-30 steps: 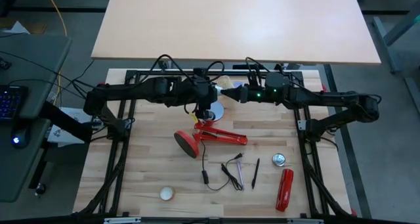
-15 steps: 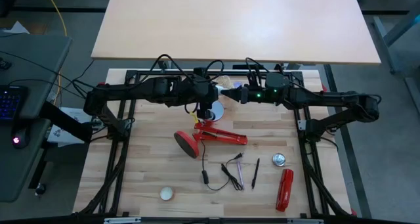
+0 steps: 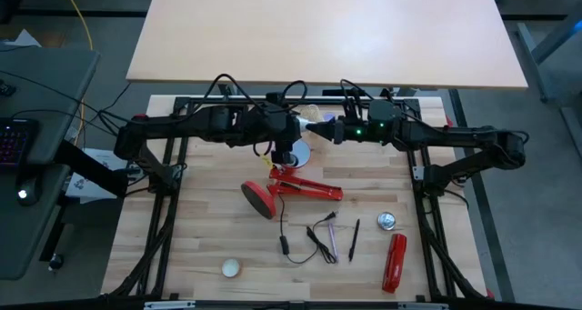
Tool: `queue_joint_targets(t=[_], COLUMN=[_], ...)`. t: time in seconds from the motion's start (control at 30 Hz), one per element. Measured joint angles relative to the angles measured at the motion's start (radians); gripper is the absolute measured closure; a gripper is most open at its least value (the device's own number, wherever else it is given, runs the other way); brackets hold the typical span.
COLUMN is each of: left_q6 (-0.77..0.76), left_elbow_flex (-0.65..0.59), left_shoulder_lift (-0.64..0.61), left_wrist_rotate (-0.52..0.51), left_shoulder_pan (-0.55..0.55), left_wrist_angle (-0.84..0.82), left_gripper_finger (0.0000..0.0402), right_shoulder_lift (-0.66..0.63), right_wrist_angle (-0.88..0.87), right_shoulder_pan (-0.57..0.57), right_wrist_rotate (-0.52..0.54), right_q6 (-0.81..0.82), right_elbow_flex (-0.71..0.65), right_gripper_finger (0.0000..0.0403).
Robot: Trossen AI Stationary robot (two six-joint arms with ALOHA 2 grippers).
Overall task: Screw lightbulb
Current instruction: Insert the white lightbulb into the desk lamp
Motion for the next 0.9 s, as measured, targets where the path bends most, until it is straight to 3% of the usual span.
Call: queue_joint_targets(t=[0.17, 0.47, 0.6, 0.77, 0.9], left_q6=[-0.015, -0.077, -0.209, -0.405, -0.511], left_elbow_flex=[0.003, 0.179, 0.207, 0.070, -0.223], left_shoulder_lift=[0.000, -0.005, -0.065, -0.226, -0.399], left_wrist_rotate=[-0.001, -0.005, 0.038, 0.094, 0.087], left_shoulder_pan=[0.001, 0.001, -0.001, 0.007, 0.008], left_wrist_angle=[-0.017, -0.199, -0.288, -0.187, 0.222], left_gripper_finger=[0.0111, 0.0108, 0.0108, 0.0107, 0.0107], right_shoulder_lift=[0.000, -0.016, -0.055, -0.104, -0.097], right_wrist_angle=[0.006, 0.021, 0.020, 0.025, 0.097], right_shoulder_pan=[-0.002, -0.047, -0.073, -0.092, -0.090], right_wrist_rotate=[0.001, 0.008, -0.003, -0.028, -0.091], right_q6=[-0.003, -0.039, -0.088, -0.149, -0.155], right_elbow_flex=[0.000, 0.000, 0.000, 0.000, 0.000], right_gripper_finger=[0.0299, 0.0299, 0.0299, 0.0299, 0.0299])
